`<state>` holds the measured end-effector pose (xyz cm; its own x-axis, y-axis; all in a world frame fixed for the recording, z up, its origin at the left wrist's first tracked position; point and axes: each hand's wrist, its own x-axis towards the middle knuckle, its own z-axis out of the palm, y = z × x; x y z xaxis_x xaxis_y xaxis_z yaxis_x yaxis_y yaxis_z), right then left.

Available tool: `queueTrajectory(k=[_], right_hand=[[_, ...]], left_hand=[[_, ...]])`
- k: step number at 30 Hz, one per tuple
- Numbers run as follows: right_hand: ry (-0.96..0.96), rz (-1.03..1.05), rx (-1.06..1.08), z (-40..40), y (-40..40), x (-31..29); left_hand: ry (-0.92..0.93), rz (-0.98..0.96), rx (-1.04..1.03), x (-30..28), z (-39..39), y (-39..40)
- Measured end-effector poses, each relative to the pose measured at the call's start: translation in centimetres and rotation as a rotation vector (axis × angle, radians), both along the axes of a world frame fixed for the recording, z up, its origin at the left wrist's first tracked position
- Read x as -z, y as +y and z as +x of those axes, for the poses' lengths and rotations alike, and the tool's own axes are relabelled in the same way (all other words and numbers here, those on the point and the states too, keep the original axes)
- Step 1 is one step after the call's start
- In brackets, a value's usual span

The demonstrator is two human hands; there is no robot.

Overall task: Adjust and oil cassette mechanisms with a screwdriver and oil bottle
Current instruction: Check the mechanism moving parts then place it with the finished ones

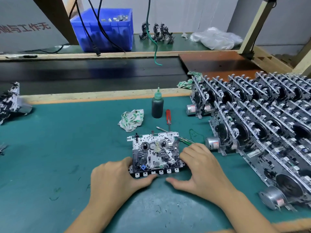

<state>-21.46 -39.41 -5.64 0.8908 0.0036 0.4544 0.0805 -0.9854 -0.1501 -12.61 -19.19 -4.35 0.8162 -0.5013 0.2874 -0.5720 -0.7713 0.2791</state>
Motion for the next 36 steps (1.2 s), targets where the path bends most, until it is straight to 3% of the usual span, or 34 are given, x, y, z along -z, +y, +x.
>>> queueTrajectory(k=[10, 24, 36], right_hand=[[-0.012, -0.07, 0.041, -0.1, 0.4, 0.2], [0.007, 0.036, -0.002, -0.2, 0.1, 0.2], [-0.046, -0.072, 0.066, -0.4, 0.1, 0.2]], left_hand=[[-0.006, -0.073, 0.094, 0.2, 0.4, 0.3], [-0.172, -0.107, 0.103, 0.9, 0.3, 0.1], [-0.117, -0.105, 0.281, 1.1, 0.3, 0.8]])
